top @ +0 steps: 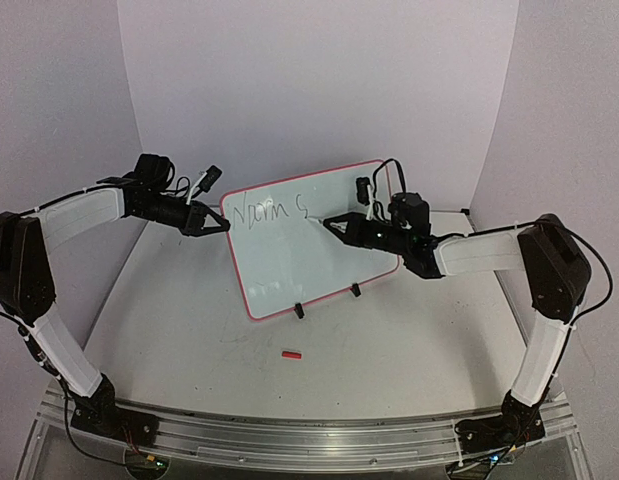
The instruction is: Write a sentence on the whiteboard
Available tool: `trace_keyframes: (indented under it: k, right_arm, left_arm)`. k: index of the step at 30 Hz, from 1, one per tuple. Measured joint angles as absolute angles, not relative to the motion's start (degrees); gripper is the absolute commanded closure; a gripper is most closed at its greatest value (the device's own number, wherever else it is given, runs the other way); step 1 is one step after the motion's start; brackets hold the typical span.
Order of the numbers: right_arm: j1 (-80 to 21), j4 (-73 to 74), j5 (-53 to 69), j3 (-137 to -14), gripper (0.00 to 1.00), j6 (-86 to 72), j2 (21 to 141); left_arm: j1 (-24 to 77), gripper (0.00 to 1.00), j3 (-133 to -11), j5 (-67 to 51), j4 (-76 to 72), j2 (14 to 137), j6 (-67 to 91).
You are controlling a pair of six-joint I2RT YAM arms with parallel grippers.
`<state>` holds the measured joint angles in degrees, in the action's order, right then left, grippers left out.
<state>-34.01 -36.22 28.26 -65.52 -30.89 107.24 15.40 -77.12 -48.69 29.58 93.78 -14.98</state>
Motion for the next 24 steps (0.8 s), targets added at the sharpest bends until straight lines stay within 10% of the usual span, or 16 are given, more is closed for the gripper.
trace_keyframes:
  k: [24]
  right_arm:
    - [-34.81, -31.49, 31.16, -66.03, 1.00, -29.25, 99.93]
  left_arm:
    - [15.73, 1.00, -77.12, -48.73, 29.44, 93.77, -15.20]
